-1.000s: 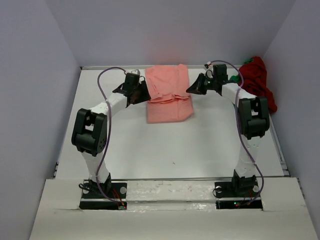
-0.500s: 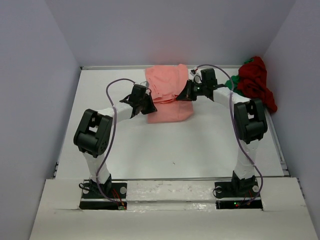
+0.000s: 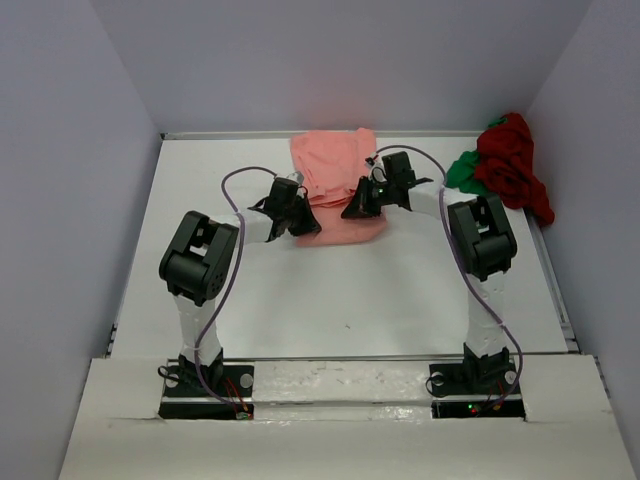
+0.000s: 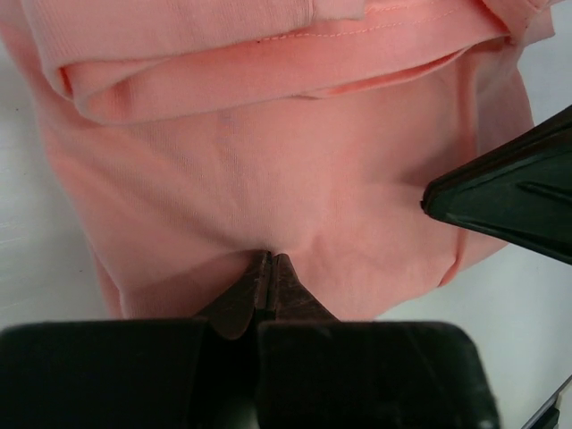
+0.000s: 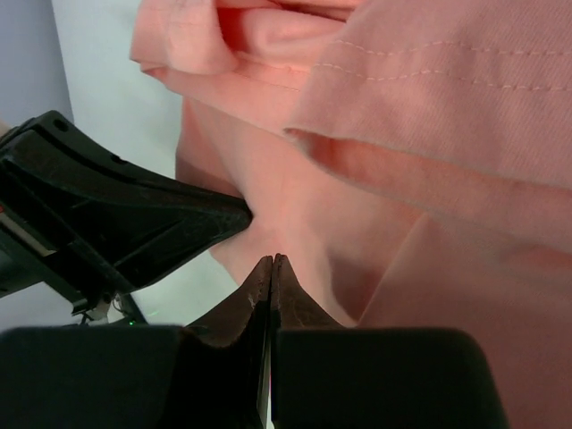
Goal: Fold and stack the t-shirts
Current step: Fold the tshirt
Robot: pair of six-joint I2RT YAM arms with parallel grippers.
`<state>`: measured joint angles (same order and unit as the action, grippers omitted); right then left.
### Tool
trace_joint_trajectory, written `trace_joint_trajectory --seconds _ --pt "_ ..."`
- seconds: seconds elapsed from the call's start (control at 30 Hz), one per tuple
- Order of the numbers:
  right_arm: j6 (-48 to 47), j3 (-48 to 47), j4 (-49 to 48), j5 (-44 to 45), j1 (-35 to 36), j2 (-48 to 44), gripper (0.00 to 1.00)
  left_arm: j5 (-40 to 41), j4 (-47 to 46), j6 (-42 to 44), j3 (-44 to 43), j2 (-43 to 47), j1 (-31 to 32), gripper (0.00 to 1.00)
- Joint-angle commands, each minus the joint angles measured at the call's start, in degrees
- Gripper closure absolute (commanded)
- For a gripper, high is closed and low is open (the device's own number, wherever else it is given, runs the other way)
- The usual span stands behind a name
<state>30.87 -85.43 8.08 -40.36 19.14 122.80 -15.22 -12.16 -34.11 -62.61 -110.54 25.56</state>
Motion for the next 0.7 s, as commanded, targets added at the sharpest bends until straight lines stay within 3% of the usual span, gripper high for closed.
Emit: trace_joint_trajectory --seconds 0.0,0.47,0.67 --pt "0.3 -1.1 -3.9 1.2 0.5 1.7 1.00 -0.5 -0.9 0.1 -1.0 0.1 0.5 1.00" --pt "1.9 -10.2 -4.7 4.0 0.5 9.7 1.00 2.4 2.6 2.1 -0.7 2.4 0.7 1.00" --pt "3.5 -18.5 -4.6 4.6 0.5 13.9 1.00 2.8 3.5 2.8 0.6 3.5 0.7 1.00"
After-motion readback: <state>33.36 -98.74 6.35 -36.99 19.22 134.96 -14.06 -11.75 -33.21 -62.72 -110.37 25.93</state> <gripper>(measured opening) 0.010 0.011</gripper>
